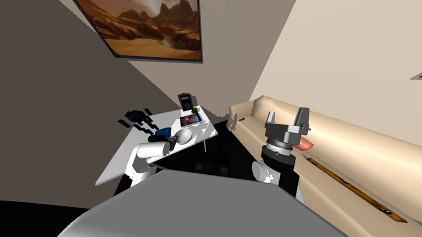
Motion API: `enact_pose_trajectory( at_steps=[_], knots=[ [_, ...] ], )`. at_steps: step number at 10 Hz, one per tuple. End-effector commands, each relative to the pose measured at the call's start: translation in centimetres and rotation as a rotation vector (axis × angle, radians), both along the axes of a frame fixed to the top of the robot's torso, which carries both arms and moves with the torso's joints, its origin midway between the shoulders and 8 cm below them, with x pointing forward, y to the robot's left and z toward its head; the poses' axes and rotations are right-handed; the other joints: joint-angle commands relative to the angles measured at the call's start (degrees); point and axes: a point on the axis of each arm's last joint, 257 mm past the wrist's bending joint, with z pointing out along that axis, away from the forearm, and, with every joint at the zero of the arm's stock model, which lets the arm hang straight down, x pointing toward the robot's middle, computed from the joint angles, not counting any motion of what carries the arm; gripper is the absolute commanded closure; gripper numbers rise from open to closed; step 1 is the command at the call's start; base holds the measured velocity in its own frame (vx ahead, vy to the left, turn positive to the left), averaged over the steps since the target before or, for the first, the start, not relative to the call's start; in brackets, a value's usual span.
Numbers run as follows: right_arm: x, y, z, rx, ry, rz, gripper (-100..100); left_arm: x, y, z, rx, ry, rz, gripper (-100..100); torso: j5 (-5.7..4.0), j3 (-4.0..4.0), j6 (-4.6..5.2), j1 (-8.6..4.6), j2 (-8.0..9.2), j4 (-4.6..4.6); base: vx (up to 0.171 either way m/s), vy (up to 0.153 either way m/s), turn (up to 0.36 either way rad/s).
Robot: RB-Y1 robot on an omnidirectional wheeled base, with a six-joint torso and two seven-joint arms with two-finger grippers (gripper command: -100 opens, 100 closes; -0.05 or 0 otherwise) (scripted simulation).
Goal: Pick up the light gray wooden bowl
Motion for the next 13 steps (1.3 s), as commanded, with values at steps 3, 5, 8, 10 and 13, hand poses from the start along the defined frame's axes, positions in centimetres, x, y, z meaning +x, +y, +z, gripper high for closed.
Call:
enact_pose_trajectory(
  at_steps=[3, 5, 8, 10, 13],
  knots=[
    [0.0, 0.0, 0.0, 0.000, 0.000, 0.000, 0, -0.8, 0.1, -0.6, 0.000, 0.039, 0.005, -100, 0.01, 0.04, 0.00, 0.03, 0.07, 0.02, 0.039, -0.011, -0.004],
    [0.0, 0.0, 0.0, 0.000, 0.000, 0.000, 0, -0.5, 0.2, -1.2, 0.000, 0.042, 0.006, -100, 0.02, 0.13, 0.00, 0.07, 0.22, 0.05, 0.000, 0.000, 0.000],
    [0.0, 0.0, 0.0, 0.000, 0.000, 0.000, 0, 0.0, 0.4, -2.2, 0.000, 0.041, 0.006, -100, 0.03, 0.15, 0.00, 0.12, 0.25, 0.06, 0.002, 0.008, -0.005],
    [0.0, 0.0, 0.0, 0.000, 0.000, 0.000, 0, 0.1, 0.4, -2.4, 0.000, 0.043, 0.007, -100, 0.03, 0.14, 0.00, 0.11, 0.25, 0.06, 0.002, 0.003, -0.001],
    [0.0, 0.0, 0.0, 0.000, 0.000, 0.000, 0, 0.1, 0.4, -2.4, 0.000, 0.044, 0.008, 100, 0.03, 0.14, 0.06, 0.09, 0.22, 0.07, -0.001, 0.000, 0.004]
  ],
)
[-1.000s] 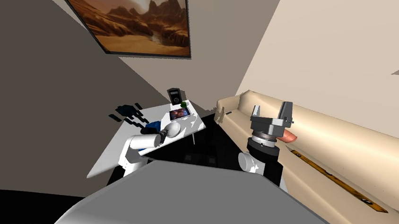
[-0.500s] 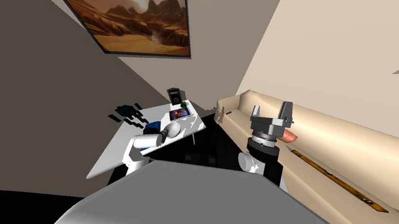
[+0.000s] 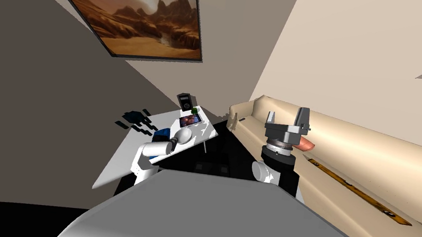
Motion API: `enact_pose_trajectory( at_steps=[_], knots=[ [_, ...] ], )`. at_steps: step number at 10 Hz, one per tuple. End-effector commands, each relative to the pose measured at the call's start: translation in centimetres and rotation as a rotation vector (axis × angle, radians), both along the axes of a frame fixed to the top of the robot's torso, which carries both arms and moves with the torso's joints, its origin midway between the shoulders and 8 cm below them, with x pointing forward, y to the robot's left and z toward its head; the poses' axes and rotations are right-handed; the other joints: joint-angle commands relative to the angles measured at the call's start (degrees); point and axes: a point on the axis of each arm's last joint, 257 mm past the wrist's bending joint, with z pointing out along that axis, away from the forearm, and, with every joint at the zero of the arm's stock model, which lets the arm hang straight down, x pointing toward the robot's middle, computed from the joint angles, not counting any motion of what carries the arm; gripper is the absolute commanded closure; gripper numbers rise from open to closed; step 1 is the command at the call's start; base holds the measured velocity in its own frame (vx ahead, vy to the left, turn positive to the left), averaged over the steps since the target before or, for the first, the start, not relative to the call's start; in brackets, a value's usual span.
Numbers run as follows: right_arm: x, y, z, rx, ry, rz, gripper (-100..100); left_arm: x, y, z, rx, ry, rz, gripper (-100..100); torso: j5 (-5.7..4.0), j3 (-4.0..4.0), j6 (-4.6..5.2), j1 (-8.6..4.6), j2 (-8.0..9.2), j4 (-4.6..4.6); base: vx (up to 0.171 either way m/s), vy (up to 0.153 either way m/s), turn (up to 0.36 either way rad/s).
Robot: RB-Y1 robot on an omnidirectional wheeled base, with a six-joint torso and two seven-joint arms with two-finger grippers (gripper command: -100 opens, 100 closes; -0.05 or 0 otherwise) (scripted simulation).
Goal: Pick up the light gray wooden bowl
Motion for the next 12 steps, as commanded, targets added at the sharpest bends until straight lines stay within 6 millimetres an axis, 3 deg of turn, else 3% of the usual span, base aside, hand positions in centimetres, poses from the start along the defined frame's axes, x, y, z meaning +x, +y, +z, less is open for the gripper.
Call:
enact_pose_trajectory(
  at_steps=[1, 2, 4, 12],
  knots=[
    [0.0, 0.0, 0.0, 0.000, 0.000, 0.000, 0, 0.0, 0.0, 0.0, 0.000, 0.000, 0.000, 100, 0.00, 0.00, 0.00, 0.00, 0.00, 0.00, 0.000, 0.000, 0.000],
    [0.0, 0.0, 0.0, 0.000, 0.000, 0.000, 0, 0.0, 0.0, 0.0, 0.000, 0.000, 0.000, 100, 0.00, -0.01, 0.00, 0.00, -0.02, 0.00, 0.000, 0.000, 0.000],
    [0.0, 0.0, 0.0, 0.000, 0.000, 0.000, 0, -0.3, 0.4, 0.0, -0.017, 0.018, 0.024, -100, 0.00, -0.02, 0.00, 0.00, -0.03, -0.01, -0.044, 0.001, -0.103],
    [0.0, 0.0, 0.0, 0.000, 0.000, 0.000, 0, -1.4, 1.8, 0.5, -0.083, 0.081, 0.118, -100, 0.03, 0.16, 0.00, 0.14, 0.28, 0.06, -0.102, 0.038, -0.142]
  ],
)
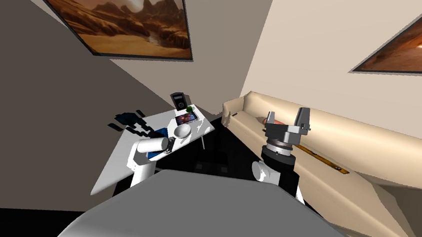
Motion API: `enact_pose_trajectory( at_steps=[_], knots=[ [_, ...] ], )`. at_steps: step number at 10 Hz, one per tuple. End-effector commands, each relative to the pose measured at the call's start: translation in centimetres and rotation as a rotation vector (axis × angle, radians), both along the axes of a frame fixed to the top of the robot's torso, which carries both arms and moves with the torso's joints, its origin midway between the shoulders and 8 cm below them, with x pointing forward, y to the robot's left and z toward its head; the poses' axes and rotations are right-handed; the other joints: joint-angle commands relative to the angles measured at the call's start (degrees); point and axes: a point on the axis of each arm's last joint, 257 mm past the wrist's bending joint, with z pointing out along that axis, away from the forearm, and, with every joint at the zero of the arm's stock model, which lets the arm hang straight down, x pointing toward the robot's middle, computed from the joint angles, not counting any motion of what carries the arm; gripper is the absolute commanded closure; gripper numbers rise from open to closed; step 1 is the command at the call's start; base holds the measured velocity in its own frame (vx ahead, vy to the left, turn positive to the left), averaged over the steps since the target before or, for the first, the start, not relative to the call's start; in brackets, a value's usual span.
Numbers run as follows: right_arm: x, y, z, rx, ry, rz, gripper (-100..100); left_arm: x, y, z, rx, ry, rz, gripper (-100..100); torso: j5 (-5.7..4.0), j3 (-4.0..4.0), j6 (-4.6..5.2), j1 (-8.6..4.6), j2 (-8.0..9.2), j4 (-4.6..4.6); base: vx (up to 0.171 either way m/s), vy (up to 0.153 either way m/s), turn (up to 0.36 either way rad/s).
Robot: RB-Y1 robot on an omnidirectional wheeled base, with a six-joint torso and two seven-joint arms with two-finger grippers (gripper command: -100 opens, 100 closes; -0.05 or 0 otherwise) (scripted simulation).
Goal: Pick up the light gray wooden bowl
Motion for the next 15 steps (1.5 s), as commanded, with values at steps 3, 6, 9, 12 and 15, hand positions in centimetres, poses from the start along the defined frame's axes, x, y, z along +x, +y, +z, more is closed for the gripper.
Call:
enact_pose_trajectory(
  at_steps=[3, 6, 9, 12, 15],
  knots=[
    [0.0, 0.0, 0.0, 0.000, 0.000, 0.000, 0, -0.9, 0.5, 0.1, -0.037, 0.040, 0.048, -100, 0.00, -0.03, -0.01, -0.03, -0.04, -0.01, -0.069, 0.018, -0.125],
    [0.0, 0.0, 0.0, 0.000, 0.000, 0.000, 0, -1.6, 0.9, 0.2, -0.070, 0.069, 0.095, -100, -0.01, -0.06, -0.02, -0.04, -0.12, -0.02, -0.052, 0.013, -0.117],
    [0.0, 0.0, 0.0, 0.000, 0.000, 0.000, 0, -1.8, 2.2, 0.7, -0.090, 0.070, 0.156, -100, -0.03, -0.13, -0.01, -0.14, -0.22, -0.05, -0.014, -0.017, -0.123],
    [0.0, 0.0, 0.0, 0.000, 0.000, 0.000, 0, -2.1, 4.9, 1.6, -0.076, 0.056, 0.223, -100, -0.04, -0.39, -0.02, -0.21, -0.70, -0.15, 0.109, -0.043, -0.121],
    [0.0, 0.0, 0.0, 0.000, 0.000, 0.000, 0, -4.0, 7.4, 1.8, -0.064, 0.096, 0.293, -100, -0.05, -0.71, -0.02, -0.21, -1.24, -0.27, 0.226, -0.032, -0.107]
  ],
)
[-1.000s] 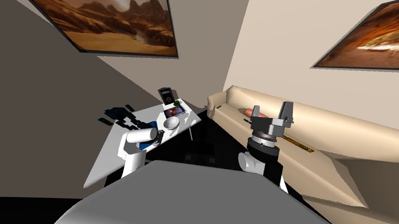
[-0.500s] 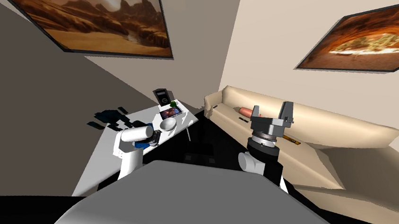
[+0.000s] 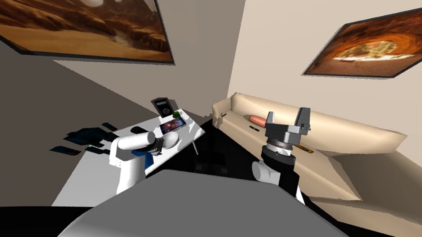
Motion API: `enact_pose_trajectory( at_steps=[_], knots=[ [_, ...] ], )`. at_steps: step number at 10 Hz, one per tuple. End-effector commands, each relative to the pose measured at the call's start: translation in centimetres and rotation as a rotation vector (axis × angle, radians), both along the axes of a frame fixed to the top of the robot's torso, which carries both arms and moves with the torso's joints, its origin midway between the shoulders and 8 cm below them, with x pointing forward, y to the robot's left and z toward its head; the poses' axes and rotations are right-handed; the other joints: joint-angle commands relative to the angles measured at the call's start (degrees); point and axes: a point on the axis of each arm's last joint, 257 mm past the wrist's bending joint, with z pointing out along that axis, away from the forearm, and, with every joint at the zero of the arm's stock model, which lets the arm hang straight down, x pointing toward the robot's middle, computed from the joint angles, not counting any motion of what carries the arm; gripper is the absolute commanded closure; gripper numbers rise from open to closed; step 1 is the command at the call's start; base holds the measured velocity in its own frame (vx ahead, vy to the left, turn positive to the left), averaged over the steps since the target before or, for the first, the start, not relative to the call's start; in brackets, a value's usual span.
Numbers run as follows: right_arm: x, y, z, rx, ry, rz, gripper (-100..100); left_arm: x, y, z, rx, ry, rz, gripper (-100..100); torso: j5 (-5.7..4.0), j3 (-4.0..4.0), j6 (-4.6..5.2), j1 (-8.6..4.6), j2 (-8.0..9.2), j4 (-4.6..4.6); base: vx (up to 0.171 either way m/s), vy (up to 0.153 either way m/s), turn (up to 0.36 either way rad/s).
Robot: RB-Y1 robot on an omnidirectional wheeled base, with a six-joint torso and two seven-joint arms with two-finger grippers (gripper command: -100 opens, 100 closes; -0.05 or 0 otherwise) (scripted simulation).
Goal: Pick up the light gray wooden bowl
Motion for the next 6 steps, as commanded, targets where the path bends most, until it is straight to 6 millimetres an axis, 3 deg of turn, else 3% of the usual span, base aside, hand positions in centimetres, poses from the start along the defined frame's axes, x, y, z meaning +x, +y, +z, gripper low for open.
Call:
enact_pose_trajectory(
  at_steps=[1, 6],
  knots=[
    [0.0, 0.0, 0.0, 0.000, 0.000, 0.000, 0, -1.3, 0.6, -0.4, -0.010, 0.040, 0.026, -100, 0.00, 0.00, 0.00, 0.00, 0.00, 0.00, 0.157, -0.018, -0.064],
    [0.0, 0.0, 0.0, 0.000, 0.000, 0.000, 0, -5.0, -0.1, -1.7, -0.069, 0.167, 0.061, -100, 0.01, 0.44, -0.02, 0.05, 0.76, 0.17, 0.049, -0.004, -0.020]
  ],
)
